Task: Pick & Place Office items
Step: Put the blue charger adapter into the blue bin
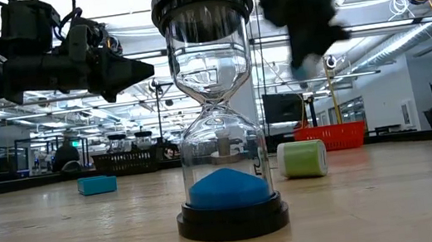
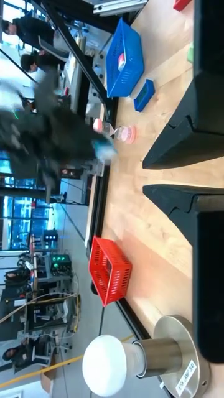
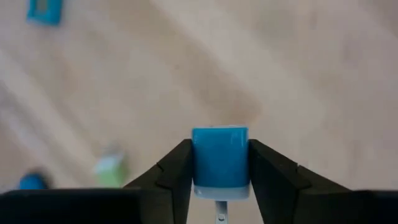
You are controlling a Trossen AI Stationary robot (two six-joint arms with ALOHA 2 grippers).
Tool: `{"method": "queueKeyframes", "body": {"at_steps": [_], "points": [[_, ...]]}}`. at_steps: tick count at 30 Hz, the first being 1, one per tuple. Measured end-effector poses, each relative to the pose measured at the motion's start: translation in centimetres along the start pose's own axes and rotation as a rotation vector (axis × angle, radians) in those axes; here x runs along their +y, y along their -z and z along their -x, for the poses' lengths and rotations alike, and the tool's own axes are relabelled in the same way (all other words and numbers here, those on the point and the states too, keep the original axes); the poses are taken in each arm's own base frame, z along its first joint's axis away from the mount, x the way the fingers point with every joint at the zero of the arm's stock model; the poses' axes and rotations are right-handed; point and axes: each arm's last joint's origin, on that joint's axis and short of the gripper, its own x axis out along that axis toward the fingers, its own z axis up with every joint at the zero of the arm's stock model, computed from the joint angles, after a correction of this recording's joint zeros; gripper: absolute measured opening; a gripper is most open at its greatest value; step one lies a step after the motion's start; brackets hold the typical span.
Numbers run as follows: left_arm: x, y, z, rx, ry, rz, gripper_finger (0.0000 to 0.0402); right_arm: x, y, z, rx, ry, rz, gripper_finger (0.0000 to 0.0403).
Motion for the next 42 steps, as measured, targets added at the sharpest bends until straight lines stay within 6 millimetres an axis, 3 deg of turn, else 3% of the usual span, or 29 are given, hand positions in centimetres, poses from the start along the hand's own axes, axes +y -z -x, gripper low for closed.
{"method": "queueKeyframes", "body": {"at_steps": [6, 13, 17, 24, 31, 35, 42], "points": [[0.0, 0.0, 0.0, 0.000, 0.000, 0.000, 0.0058, 2.9, 7.0, 3.4, 0.090, -0.009, -0.072, 0.0125], [0.0, 0.0, 0.0, 0.000, 0.000, 0.000, 0.0058, 5.2, 15.1, 4.9, 0.158, 0.037, -0.197, 0.0125], [0.0, 0.0, 0.0, 0.000, 0.000, 0.000, 0.0058, 5.3, 19.1, 4.8, 0.203, 0.055, -0.320, 0.0125], [0.0, 0.0, 0.0, 0.000, 0.000, 0.000, 0.0058, 3.7, 25.0, 3.5, 0.279, 0.123, -0.385, 0.0125], [0.0, 0.0, 0.0, 0.000, 0.000, 0.000, 0.0058, 1.4, 28.1, 0.3, 0.320, 0.130, -0.390, 0.0125], [0.0, 0.0, 0.0, 0.000, 0.000, 0.000, 0.0058, 0.2, 28.4, -1.1, 0.332, 0.163, -0.368, 0.0125], [0.0, 0.0, 0.0, 0.000, 0.000, 0.000, 0.0058, 0.2, 28.6, -1.3, 0.367, 0.150, -0.334, 0.0139]]}}
